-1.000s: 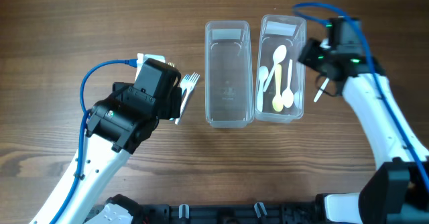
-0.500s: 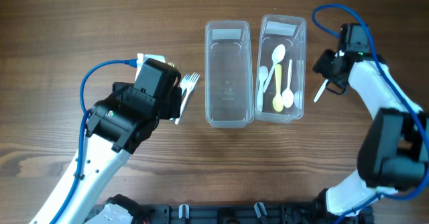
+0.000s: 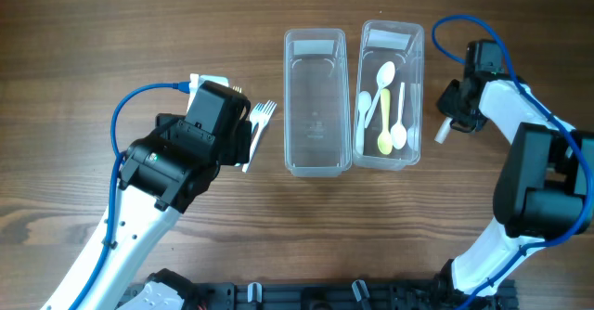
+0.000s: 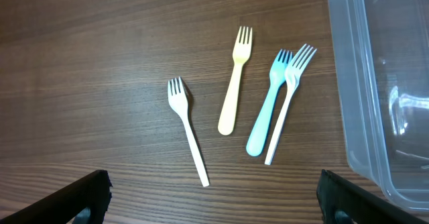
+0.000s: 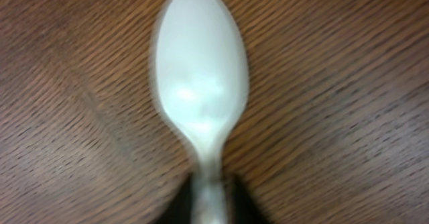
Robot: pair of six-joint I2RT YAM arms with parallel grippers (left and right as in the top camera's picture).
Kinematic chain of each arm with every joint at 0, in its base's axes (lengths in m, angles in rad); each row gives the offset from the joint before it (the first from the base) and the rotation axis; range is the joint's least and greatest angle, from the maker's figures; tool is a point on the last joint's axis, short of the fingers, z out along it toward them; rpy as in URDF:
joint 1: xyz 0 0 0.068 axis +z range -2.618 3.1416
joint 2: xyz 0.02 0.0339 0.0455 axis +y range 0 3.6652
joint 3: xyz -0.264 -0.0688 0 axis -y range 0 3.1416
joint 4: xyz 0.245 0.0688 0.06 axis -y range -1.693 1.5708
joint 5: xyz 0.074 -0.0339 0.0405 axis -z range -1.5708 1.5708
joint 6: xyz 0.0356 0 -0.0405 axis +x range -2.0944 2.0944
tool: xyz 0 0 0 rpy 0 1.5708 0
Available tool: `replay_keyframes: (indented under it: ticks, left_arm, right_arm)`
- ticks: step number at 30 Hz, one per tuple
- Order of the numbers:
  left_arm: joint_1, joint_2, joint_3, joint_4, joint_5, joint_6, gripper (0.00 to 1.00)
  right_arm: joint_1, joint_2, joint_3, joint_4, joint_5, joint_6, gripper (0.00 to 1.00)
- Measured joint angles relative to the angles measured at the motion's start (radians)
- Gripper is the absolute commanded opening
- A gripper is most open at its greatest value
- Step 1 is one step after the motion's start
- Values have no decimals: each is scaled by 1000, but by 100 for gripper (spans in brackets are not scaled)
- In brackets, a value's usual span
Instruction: Pack container
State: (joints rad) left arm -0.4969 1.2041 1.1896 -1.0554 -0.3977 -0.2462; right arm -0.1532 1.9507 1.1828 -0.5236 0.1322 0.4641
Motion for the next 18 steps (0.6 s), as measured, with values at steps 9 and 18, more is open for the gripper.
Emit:
replay_keyframes:
  ticks: [9,18]
  left_arm:
    - [0,0,0,0,0,0,100]
    - [0,0,0,0,0,0,100]
  right_arm:
    - [-3,-65,-18,-38,-7,0,4]
    - [93,-509,-22,-28,-107,-6,4]
